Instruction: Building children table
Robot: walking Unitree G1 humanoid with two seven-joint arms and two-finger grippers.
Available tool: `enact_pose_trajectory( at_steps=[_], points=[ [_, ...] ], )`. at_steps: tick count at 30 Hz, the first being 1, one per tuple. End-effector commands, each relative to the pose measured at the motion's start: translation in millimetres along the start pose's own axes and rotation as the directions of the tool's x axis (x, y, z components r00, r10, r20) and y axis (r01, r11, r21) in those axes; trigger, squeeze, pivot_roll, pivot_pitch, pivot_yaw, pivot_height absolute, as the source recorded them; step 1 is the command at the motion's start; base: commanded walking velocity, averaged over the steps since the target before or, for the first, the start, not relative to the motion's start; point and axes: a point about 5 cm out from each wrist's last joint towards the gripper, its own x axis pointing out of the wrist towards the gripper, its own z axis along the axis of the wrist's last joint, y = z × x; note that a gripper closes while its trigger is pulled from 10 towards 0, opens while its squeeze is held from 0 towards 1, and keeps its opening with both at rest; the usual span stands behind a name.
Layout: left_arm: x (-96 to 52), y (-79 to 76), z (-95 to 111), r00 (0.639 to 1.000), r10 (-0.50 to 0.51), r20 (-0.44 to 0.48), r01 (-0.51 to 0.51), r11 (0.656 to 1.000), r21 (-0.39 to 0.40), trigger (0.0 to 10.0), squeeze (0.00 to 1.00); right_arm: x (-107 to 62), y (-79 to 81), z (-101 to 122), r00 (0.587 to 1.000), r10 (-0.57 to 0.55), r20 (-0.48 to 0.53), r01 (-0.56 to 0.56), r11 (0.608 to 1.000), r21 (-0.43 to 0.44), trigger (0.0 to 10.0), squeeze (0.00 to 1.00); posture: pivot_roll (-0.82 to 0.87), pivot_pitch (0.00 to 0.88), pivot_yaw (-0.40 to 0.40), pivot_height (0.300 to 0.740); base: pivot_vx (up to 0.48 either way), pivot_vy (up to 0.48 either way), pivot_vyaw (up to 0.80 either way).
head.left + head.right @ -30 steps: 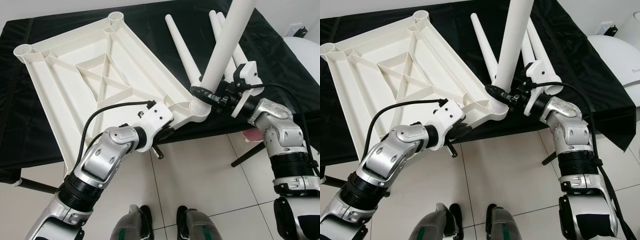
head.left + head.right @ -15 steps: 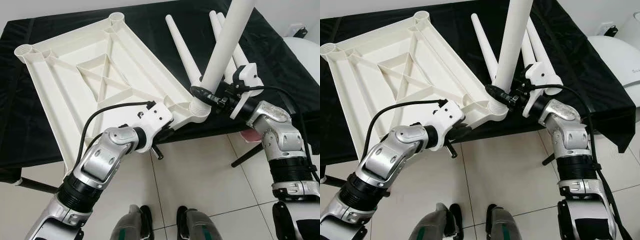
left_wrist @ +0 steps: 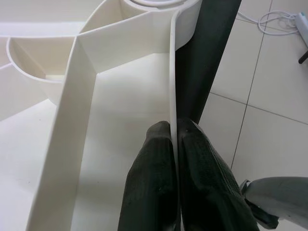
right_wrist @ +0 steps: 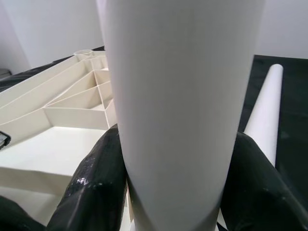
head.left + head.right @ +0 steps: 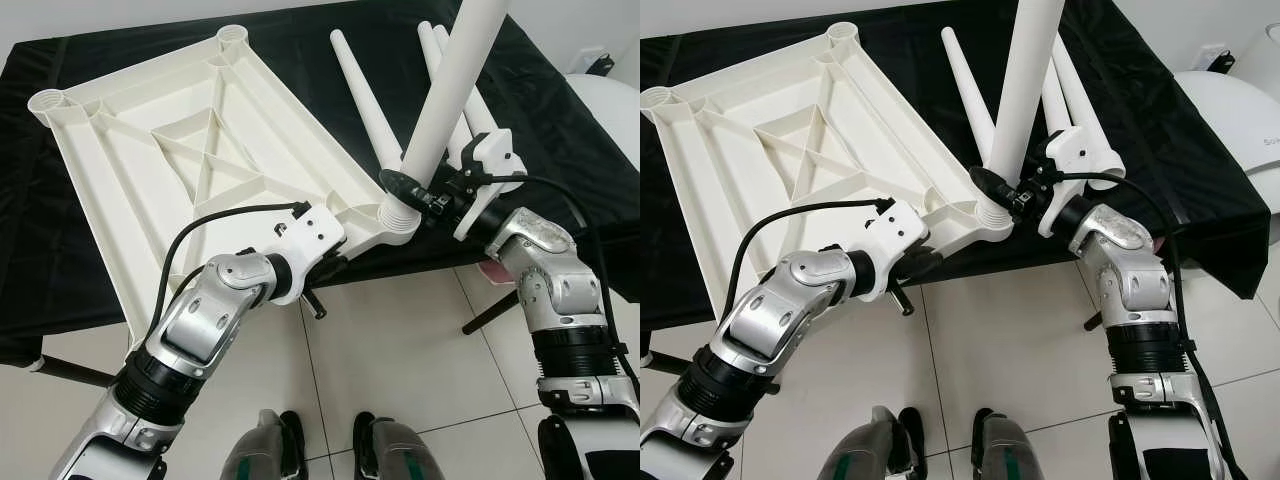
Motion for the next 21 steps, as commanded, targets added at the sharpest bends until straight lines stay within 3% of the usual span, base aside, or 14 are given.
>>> enact_pose_trajectory(
  at_steps=[1, 21],
  points=[
    [-3.9, 0.3, 5, 0.999, 0.013, 0.029, -0.013, 1.000, 0.001, 10.0, 0.00, -0.1, 2.2, 3, 0.999, -0.009, 0.031, 0.008, 1.000, 0.027, 10.0, 0.00, -0.08, 0.221, 0.018, 0.740, 0.000, 0.000, 0.00],
    [-3.5, 2.0, 7, 1.000, 0.011, 0.029, -0.011, 1.000, 0.003, 10.0, 0.00, 3.9, 33.8, 9, 0.986, -0.130, 0.103, 0.123, 0.990, 0.072, 10.0, 0.00, -0.08, 0.231, 0.027, 0.740, 0.000, 0.000, 0.00]
  ],
)
